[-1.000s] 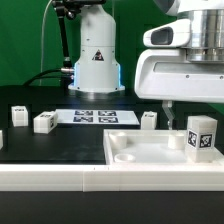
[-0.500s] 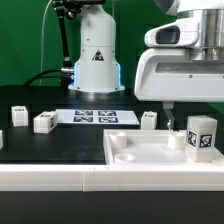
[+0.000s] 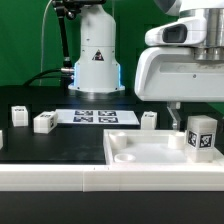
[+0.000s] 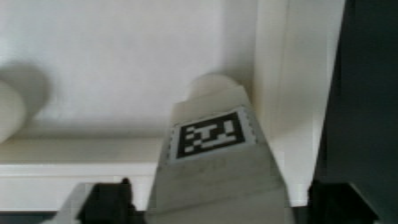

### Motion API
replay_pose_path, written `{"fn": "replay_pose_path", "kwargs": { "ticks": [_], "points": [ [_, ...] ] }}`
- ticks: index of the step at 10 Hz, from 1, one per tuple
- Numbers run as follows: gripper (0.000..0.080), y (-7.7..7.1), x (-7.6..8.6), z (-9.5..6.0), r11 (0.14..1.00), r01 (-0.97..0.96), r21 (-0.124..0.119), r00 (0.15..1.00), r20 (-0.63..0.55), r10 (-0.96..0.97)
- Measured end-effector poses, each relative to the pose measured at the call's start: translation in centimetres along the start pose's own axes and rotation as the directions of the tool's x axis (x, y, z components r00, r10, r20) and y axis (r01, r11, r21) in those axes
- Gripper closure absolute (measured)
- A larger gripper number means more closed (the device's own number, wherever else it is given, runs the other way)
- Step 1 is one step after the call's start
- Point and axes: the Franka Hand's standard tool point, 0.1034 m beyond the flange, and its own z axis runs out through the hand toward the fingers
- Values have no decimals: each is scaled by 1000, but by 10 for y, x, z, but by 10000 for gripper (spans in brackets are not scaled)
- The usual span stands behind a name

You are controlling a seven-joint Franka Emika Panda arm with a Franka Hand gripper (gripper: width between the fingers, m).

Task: Assemble one leg

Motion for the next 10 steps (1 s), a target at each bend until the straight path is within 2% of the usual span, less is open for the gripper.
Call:
{"fn": "replay_pose_path", "kwargs": {
  "ticks": [1,2,4,6,9,10],
  "points": [
    [410,0,0,0,1000,0,0,1000,0,0],
    [508,0,0,0,1000,-5,0,1000,0,5],
    [508,1,1,0,999,-38,0,999,-1,38],
    [508,1,1,-1,977,-212,4,977,-1,212],
    [508,1,-1,0,881,-474,17,881,-11,474],
    [508,1,-1,0,813,-582,20,813,-15,582]
  ]
}}
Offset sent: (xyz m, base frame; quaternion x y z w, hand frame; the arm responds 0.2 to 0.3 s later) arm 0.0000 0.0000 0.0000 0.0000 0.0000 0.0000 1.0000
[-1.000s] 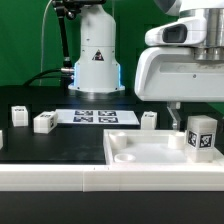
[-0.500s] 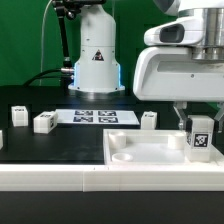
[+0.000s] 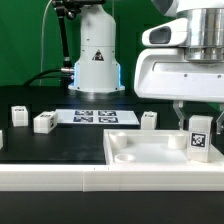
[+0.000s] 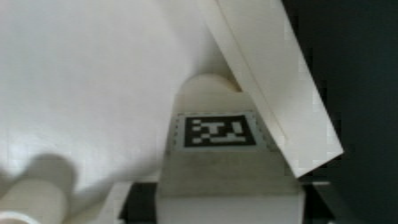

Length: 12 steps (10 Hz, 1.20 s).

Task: Assemble one leg

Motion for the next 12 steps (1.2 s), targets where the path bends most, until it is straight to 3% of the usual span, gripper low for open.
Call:
{"fn": "replay_pose_path", "kwargs": {
  "ticks": [3,6,7,9,10,11,12],
  "points": [
    [508,1,0,0,957,-290,-2,957,-8,290],
    [507,3,-1,0,819,-574,-5,819,-6,574],
    [507,4,1,0,780,-626,-3,780,3,626],
    [507,5,1,0,791,-612,-4,791,4,612],
    [434,5,1,0,804,-594,-4,804,4,594],
    [434,4,1,0,805,-593,-4,805,4,593],
    [228,5,1,0,846,-532,-8,846,2,532]
  ]
}}
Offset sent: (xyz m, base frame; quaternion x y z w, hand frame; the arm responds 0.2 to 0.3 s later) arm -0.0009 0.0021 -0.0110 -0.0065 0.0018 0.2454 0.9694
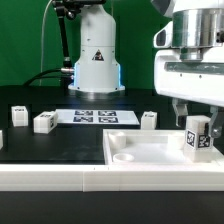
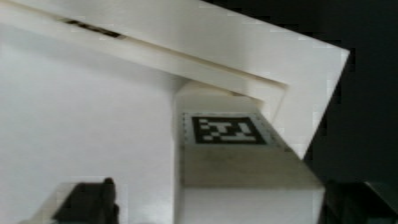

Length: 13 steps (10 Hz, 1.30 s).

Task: Assemble one leg

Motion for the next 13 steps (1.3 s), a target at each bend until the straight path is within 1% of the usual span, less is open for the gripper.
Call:
{"fn": "replay_pose_path", "kwargs": {
  "ticks": [1,2,4,6,9,11,12,13],
  "points": [
    [174,0,-1,0,991,137,-8,991,6,-137],
    [157,0,-2,0,984,180,-7,984,7,-179],
    [151,0,-1,0,914,406,-6,914,8,-406],
    [150,-1,-1,-1,805,593,-5,805,9,-593],
    [150,-2,-4,-1,588,809,-6,588,8,-809],
    [150,-2,-4,-1,460,888,-7,460,9,-888],
    [150,-2,-3,-1,400,917,-11,400,8,-917],
    [150,-2,-3,-1,386,922,-11,386,7,-922]
  ]
}}
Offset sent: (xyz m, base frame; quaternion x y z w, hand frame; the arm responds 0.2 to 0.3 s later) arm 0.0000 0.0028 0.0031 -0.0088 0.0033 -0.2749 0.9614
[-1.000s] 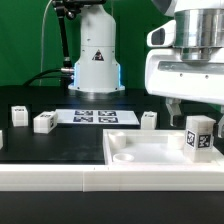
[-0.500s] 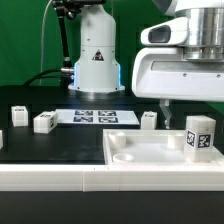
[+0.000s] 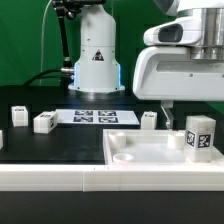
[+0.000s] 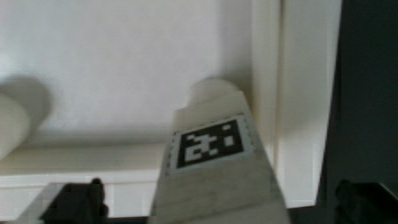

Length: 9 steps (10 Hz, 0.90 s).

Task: Assemble one leg

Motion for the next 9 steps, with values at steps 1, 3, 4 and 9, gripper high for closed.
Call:
{"fn": "replay_pose_path", "kwargs": {
  "ticks": [1,3,4,9],
  "points": [
    [150,0,0,0,1000,1,0,1000,0,-1],
    [409,1,0,0,1000,0,0,1000,1,0],
    [409,1,0,0,1000,-7,0,1000,1,7],
    [510,3,0,1,943,-333,-2,943,1,333]
  ]
}}
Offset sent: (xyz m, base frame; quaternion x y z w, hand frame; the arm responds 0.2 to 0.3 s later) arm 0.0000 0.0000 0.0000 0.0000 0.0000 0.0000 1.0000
